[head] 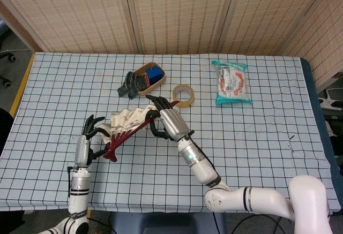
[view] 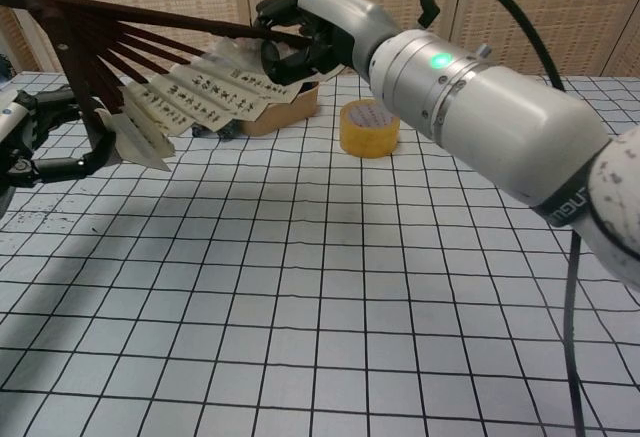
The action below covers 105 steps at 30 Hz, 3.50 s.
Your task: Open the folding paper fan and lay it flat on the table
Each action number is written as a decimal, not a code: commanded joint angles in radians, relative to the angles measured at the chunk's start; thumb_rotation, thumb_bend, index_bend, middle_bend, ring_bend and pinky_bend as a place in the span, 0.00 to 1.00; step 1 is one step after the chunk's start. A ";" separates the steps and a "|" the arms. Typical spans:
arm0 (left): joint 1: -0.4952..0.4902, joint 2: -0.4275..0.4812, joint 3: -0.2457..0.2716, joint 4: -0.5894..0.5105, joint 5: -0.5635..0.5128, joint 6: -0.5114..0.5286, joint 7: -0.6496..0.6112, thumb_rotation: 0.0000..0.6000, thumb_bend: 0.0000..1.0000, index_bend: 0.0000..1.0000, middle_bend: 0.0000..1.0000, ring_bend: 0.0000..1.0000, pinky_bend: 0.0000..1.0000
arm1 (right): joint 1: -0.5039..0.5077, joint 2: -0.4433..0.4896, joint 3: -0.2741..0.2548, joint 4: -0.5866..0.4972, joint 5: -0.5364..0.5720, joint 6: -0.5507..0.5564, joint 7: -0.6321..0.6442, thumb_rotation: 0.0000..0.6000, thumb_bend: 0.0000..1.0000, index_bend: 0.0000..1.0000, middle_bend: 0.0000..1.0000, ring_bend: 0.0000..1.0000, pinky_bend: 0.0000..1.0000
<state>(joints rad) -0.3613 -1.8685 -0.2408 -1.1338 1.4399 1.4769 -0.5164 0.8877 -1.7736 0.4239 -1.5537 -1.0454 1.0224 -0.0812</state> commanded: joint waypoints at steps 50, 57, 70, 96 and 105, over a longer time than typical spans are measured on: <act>0.025 -0.004 0.056 0.185 0.026 0.046 -0.032 1.00 0.44 0.36 0.17 0.01 0.07 | -0.306 0.253 -0.277 0.016 -0.321 0.233 -0.014 1.00 0.68 0.51 0.05 0.00 0.00; 0.055 -0.094 0.174 0.402 0.107 0.063 -0.033 1.00 0.45 0.33 0.15 0.00 0.07 | -0.348 0.244 -0.368 0.048 -0.342 0.192 -0.037 1.00 0.69 0.39 0.05 0.00 0.00; 0.078 -0.123 0.250 0.509 0.160 0.061 -0.112 1.00 0.45 0.00 0.01 0.00 0.07 | -0.375 0.234 -0.422 0.091 -0.331 0.104 -0.098 1.00 0.48 0.00 0.00 0.00 0.00; 0.062 0.467 0.305 -0.069 0.150 -0.080 0.335 1.00 0.44 0.00 0.00 0.00 0.02 | -0.421 0.536 -0.454 -0.146 -0.355 0.104 -0.206 1.00 0.11 0.00 0.00 0.00 0.00; 0.071 0.745 0.311 -0.519 -0.205 -0.307 0.855 1.00 0.43 0.00 0.00 0.00 0.08 | -0.499 0.631 -0.480 -0.179 -0.439 0.219 -0.162 1.00 0.11 0.00 0.00 0.00 0.00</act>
<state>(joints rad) -0.2934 -1.2565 0.0695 -1.4743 1.4555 1.3091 0.0399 0.3988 -1.1537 -0.0494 -1.7289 -1.4718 1.2328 -0.2555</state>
